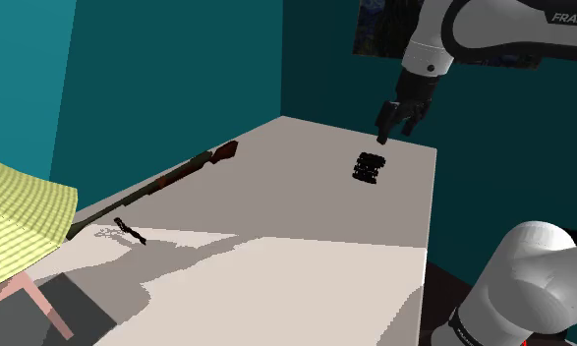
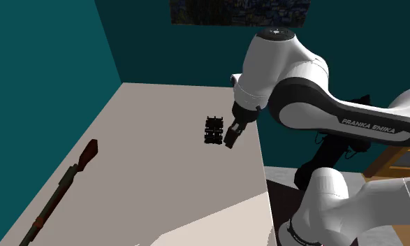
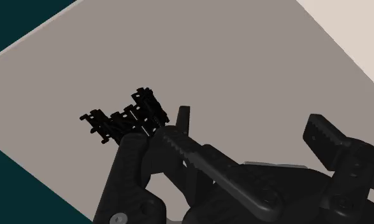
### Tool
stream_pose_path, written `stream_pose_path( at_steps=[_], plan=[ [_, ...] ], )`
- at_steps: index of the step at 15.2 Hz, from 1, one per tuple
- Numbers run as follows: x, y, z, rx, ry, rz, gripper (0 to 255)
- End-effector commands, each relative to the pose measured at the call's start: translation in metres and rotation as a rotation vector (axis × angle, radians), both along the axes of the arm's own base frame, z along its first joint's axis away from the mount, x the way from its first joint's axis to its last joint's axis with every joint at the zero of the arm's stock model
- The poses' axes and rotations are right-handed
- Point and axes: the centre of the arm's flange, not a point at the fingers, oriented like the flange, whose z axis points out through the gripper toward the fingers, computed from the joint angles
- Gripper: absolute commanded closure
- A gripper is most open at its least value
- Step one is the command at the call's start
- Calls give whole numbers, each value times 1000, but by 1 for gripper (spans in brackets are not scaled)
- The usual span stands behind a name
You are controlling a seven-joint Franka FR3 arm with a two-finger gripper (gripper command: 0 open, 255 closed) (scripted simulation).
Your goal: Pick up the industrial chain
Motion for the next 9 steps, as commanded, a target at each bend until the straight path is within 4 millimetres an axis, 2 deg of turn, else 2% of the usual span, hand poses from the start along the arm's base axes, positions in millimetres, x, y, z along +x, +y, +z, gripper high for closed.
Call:
stream_pose_path(
  at_steps=[1,9],
  plan=[
    [0,0,0,0,0,0,0],
    [68,-81,-38,67,9,-130,0]
  ],
)
